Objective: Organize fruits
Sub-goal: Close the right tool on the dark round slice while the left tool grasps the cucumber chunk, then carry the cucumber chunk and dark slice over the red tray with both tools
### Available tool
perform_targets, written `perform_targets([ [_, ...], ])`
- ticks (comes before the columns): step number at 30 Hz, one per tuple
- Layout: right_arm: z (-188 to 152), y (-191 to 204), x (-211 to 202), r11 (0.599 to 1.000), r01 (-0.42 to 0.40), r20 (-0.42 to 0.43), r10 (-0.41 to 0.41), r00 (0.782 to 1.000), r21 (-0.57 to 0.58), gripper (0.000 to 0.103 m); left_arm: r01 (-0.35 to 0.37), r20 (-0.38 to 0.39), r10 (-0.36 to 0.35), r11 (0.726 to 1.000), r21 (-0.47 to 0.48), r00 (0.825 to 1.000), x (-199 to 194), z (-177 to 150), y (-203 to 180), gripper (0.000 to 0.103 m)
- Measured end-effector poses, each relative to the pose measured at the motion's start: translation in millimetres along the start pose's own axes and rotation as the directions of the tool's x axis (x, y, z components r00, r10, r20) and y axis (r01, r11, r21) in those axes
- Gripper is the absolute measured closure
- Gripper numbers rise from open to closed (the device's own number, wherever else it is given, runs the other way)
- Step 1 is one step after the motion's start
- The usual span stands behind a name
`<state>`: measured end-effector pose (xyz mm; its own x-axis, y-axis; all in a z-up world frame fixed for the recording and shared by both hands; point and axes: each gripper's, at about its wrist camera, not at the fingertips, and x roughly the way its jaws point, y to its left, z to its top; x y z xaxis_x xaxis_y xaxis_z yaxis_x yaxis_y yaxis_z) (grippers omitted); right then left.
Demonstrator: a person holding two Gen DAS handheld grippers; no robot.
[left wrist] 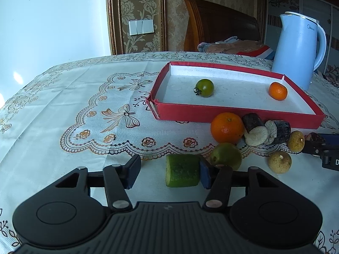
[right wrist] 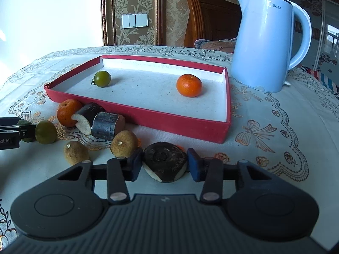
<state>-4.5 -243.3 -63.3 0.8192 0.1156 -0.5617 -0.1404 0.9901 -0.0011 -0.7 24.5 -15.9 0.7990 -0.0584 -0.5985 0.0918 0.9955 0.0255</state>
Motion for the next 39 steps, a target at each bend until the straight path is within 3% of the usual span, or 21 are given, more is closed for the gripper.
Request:
perform_targets([
  [3,0,0,0,1.0,0.001,0.004,-0.001,1.0,-0.002,0.061,0.029,-0.001,-0.029,0.999,0.025,1.0,-1,-1,-4,0.066],
  [9,-1,-2,-2,1.0,0.005,0.013,-0.005,1.0,0.014,0.061,0.047,0.006,-0.048,0.998,0.037,0.999,-4,-2,-7,0.075],
  [24,4,-18,-21,0.995,0.027,0.106,-0.037,0.994,0.095,0.061,0.046,0.069,-0.045,0.999,-0.022,0.997,-17,7,2,0.075],
  [39,42,-14,-11,0.994,0.054,0.162,-0.068,0.984,0.092,0.061,0.071,0.09,-0.071,0.997,0.012,0.993,-3,50,-32,0.075],
])
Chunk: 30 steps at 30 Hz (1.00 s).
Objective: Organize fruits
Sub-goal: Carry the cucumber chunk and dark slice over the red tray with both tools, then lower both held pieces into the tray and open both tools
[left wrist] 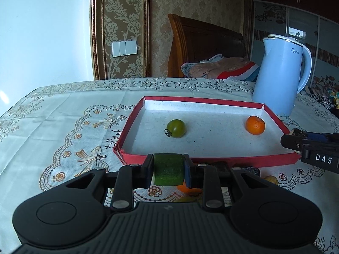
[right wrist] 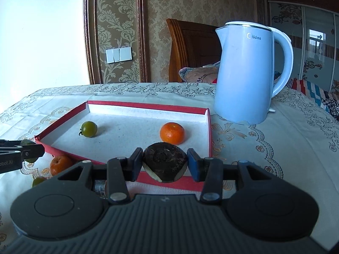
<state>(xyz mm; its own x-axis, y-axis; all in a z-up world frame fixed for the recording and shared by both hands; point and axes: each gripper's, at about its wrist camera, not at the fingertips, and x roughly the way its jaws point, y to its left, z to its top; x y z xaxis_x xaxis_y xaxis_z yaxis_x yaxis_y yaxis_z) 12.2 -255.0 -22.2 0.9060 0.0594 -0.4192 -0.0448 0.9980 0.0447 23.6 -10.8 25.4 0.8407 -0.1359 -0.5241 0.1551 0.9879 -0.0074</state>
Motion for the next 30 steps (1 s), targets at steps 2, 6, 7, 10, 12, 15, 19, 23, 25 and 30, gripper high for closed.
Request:
perform_targets([
  [2,4,2,9,1.0,0.011,0.0,-0.011,1.0,-0.003,0.061,0.001,-0.002,-0.001,1.0,0.006,1.0,9,6,-5,0.075],
  [6,10,2,23,1.0,0.023,-0.009,-0.023,1.0,0.004,0.061,-0.004,0.005,0.004,1.0,0.01,1.0,23,15,-12,0.075],
  [7,11,2,27,1.0,0.028,-0.011,-0.028,1.0,0.004,0.061,-0.011,0.003,0.01,1.0,0.012,1.0,27,17,-14,0.075],
  [10,14,1,37,0.999,0.037,-0.021,-0.037,0.999,0.006,0.061,-0.019,-0.002,0.019,1.0,0.018,1.0,39,20,-17,0.075],
  [12,15,1,44,0.999,0.044,-0.035,-0.043,0.998,0.009,0.061,-0.031,-0.009,0.031,0.999,0.024,0.999,45,20,-18,0.075],
  [15,16,1,54,0.999,0.051,-0.054,-0.05,0.997,0.012,0.061,-0.033,-0.036,0.034,0.999,0.026,0.999,57,20,-20,0.075],
  [19,16,1,63,0.998,0.06,-0.074,-0.059,0.996,0.012,0.061,-0.041,-0.056,0.043,0.998,0.039,0.998,70,22,-22,0.075],
  [23,15,2,74,0.998,0.067,-0.1,-0.066,0.993,0.001,0.061,-0.053,-0.064,0.056,0.997,0.047,0.996,79,23,-23,0.075],
  [25,16,3,80,0.998,0.068,-0.113,-0.068,0.991,-0.001,0.061,-0.053,-0.07,0.057,0.997,0.05,0.996,82,24,-24,0.075],
  [30,16,4,92,0.997,0.076,-0.138,-0.076,0.988,-0.003,0.061,-0.065,-0.084,0.069,0.997,0.051,0.994,92,26,-24,0.075],
])
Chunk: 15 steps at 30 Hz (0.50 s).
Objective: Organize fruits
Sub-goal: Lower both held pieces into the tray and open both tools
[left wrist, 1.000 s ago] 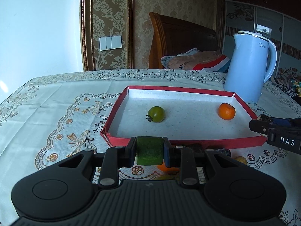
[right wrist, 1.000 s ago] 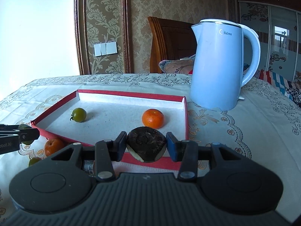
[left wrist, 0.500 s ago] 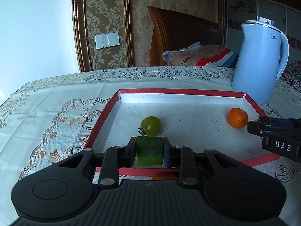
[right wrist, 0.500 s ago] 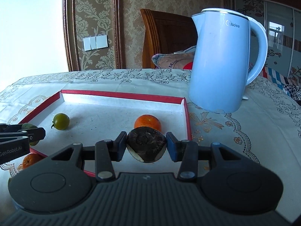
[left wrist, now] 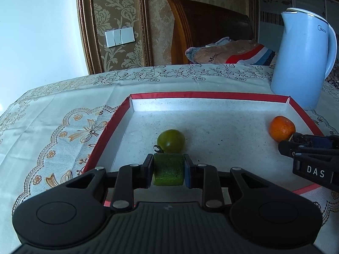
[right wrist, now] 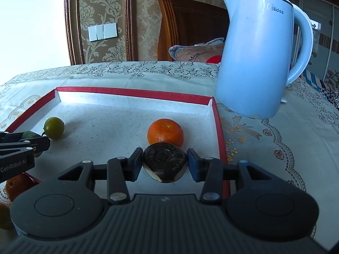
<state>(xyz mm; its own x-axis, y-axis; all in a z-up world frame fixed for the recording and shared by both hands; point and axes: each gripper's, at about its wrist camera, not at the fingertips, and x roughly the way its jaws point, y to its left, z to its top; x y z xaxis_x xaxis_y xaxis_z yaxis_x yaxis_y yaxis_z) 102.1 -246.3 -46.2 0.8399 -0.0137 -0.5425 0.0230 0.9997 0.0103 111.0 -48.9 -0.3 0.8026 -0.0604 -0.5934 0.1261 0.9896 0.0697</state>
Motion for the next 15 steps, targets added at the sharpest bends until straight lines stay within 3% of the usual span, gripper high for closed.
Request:
perform_targets([
  [15,3,3,14,1.0,0.014,-0.017,-0.014,1.0,0.002,0.061,-0.022,-0.026,0.022,1.0,0.01,0.999,11,0,-2,0.075],
])
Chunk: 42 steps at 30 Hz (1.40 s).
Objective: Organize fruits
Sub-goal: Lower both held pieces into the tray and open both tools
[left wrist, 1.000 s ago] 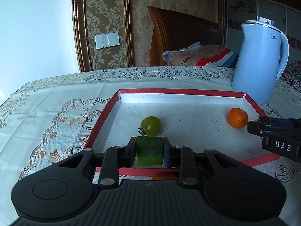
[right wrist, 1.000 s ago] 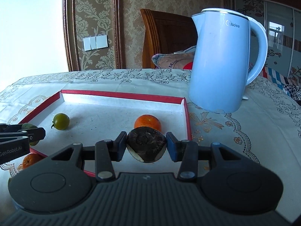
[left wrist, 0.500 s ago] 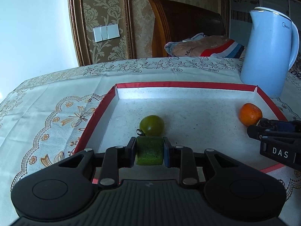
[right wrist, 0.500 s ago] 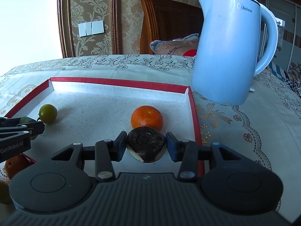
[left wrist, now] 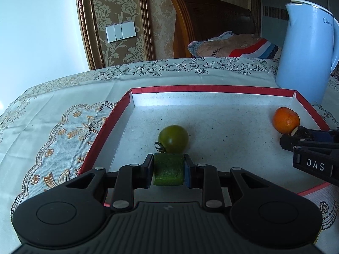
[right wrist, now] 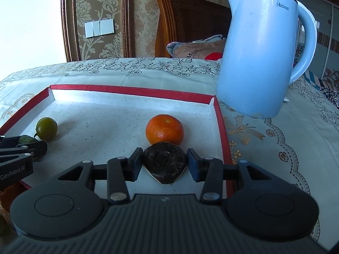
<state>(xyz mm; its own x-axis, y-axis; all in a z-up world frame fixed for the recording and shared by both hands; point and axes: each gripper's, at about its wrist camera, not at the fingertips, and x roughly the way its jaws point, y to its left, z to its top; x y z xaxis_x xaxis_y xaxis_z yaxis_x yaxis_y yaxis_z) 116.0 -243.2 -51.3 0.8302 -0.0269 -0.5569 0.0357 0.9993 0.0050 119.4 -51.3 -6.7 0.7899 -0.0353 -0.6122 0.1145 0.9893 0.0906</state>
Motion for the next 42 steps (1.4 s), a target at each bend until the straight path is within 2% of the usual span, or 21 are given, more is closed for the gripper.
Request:
perform_targets([
  [16,-1,-4,-1,0.999,-0.019,-0.004,0.019,1.0,0.028,0.06,-0.001,0.002,0.001,1.0,-0.003,1.0,-1,-1,0,0.075],
  [17,-1,-4,-2,0.999,-0.02,-0.001,0.02,1.0,0.028,0.058,-0.002,0.001,0.002,1.0,-0.004,1.0,0,-1,0,0.075],
  [20,-2,-4,-6,0.999,-0.014,0.018,0.014,1.0,0.032,0.038,-0.001,0.0,0.001,1.0,0.0,1.0,0,-1,0,0.075],
  [22,-1,-4,-9,1.0,-0.012,0.032,0.011,0.999,0.026,0.037,-0.002,0.001,0.002,1.0,0.002,1.0,-1,-2,-1,0.075],
  [26,-2,-5,-14,0.999,-0.02,0.044,0.018,0.999,0.039,0.028,0.008,-0.002,-0.008,1.0,-0.004,1.0,-2,-2,1,0.075],
  [28,-2,-7,-17,0.998,-0.021,0.052,0.019,0.998,0.052,0.028,0.016,0.001,-0.016,1.0,-0.011,1.0,-5,-3,3,0.075],
  [30,-4,-11,-20,0.997,-0.025,0.062,0.021,0.998,0.074,0.021,0.022,0.01,-0.022,0.999,-0.023,1.0,-8,-4,6,0.075],
  [34,-6,-21,-29,0.993,-0.038,0.088,0.028,0.996,0.113,0.02,0.043,0.024,-0.042,0.998,-0.045,0.999,-17,-7,13,0.073],
  [37,-8,-27,-35,0.987,-0.07,0.1,0.057,0.993,0.142,0.018,0.041,0.04,-0.039,0.998,-0.053,0.998,-23,-10,16,0.069],
  [39,-10,-29,-40,0.986,-0.082,0.113,0.065,0.991,0.148,0.017,0.024,0.054,-0.021,0.998,-0.055,0.998,-27,-12,18,0.05],
  [42,-14,-30,-47,0.986,-0.088,0.122,0.071,0.99,0.144,0.014,0.011,0.09,-0.005,0.998,-0.065,0.996,-38,-14,23,0.047],
])
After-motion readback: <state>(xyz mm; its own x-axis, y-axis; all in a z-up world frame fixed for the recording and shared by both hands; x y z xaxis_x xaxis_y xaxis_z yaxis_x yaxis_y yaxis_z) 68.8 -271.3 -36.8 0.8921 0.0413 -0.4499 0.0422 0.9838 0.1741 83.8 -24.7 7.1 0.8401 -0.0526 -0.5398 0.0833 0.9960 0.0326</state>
